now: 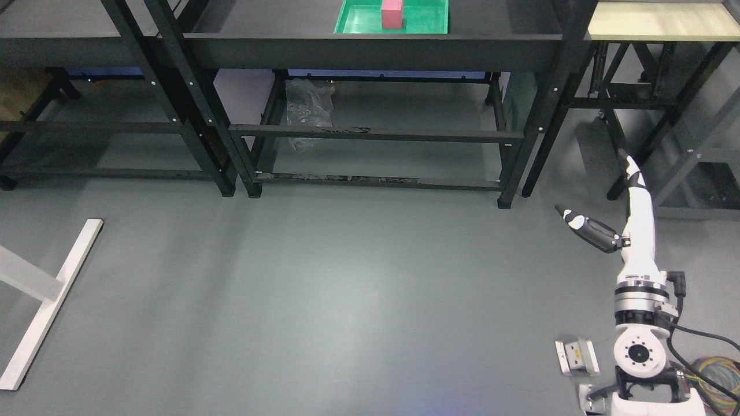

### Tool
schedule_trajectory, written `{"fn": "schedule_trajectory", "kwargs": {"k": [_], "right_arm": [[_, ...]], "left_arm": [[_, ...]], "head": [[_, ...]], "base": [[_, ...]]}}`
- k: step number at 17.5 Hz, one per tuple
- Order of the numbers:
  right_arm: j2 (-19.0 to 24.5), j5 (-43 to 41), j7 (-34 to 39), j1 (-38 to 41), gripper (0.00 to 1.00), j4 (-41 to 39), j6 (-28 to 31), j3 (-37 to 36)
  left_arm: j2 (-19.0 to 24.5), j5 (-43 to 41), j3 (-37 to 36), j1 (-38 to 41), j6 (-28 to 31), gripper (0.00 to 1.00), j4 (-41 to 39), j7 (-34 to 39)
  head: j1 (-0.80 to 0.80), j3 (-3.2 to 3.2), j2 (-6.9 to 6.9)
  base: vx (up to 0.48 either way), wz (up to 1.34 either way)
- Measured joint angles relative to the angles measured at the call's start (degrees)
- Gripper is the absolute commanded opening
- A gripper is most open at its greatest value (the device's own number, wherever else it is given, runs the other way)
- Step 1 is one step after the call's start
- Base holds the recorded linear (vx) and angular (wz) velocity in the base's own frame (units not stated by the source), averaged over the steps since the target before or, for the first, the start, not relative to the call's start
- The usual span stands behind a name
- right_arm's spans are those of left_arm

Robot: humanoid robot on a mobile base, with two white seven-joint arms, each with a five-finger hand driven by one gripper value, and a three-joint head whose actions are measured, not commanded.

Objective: Pick pink block from left shelf to tray
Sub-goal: 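Drive toward the shelf holding the green tray, right hand raised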

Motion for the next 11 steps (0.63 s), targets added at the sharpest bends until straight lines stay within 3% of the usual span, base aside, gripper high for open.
{"fn": "schedule_trajectory", "kwargs": {"k": [11], "right_arm": [[-0.28, 18.30, -0.21, -0.05, 1.00, -1.25, -0.62, 0.81]], "left_arm": [[0.00, 0.00, 0.00, -0.01, 0.00, 1.00, 0.00, 0.00]], "head": [[0.00, 0.00, 0.00]], "base": [[0.293, 0.19]]}}
